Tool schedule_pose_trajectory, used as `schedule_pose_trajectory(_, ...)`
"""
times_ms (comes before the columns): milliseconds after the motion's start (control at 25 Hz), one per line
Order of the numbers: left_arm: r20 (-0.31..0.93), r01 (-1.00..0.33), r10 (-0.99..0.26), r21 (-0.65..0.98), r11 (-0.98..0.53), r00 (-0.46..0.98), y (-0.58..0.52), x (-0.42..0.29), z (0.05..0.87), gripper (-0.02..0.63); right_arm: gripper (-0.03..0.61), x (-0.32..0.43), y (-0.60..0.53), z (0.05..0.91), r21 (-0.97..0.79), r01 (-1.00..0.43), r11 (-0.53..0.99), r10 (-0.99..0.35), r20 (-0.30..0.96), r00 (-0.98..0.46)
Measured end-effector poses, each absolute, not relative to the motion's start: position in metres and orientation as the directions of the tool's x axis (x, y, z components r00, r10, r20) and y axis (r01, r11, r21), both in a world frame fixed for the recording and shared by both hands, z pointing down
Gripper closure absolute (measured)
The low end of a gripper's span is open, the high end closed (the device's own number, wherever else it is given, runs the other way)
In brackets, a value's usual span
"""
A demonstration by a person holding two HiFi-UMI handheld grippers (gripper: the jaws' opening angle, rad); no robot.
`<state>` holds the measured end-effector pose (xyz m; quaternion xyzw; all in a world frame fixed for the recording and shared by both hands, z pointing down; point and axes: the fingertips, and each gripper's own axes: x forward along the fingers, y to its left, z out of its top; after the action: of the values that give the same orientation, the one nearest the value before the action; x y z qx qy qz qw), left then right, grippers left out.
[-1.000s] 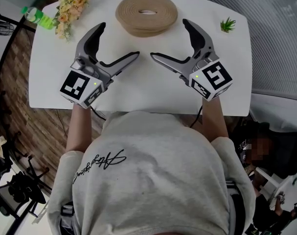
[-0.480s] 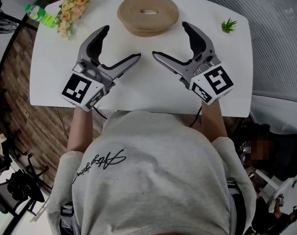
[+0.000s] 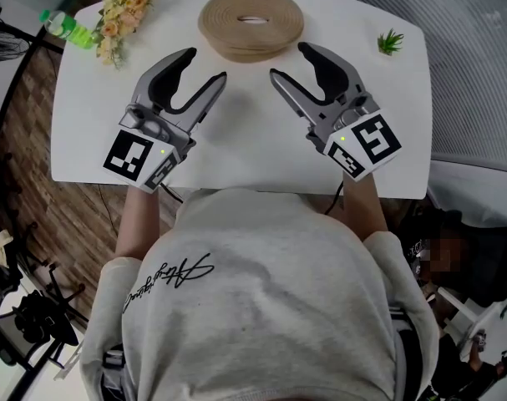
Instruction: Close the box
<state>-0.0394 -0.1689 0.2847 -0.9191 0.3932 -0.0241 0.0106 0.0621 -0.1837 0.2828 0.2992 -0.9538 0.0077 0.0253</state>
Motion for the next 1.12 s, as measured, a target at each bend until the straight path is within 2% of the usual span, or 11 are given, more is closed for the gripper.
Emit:
schedule_pose_trajectory(440,0.018,-0.746,-0.746,-0.009,-0.666,0.666,-0.177,-0.041,0.284,0.546,0.479,0.067,-0.188,0.279,-0.015,-0.592,0.806,-0.591,0.018,-0.806)
schedule_pose_trajectory(560,0.015,-0.75,-0.75,-0.01,-0.662,0.662,-0.178,-0.042,0.284,0.557,0.524,0.066,-0.19,0.278,-0.026,-0.592,0.805,-0.592,0.007,-0.806)
schedule_pose_trajectory(880,0.01,-0.746,-0.746,0.001,-0.666,0.666,-0.182,-0.037,0.282,0.611,0.551,0.068,-0.192,0.278,-0.013,-0.595,0.803,-0.595,0.011,-0.803)
schedule_pose_trajectory(1120,0.018,-0.738,-0.738,-0.005,-0.675,0.675,-0.184,-0.031,0.284,0.614,0.578,0.075,-0.195,0.275,-0.027,-0.612,0.79,-0.613,-0.002,-0.79)
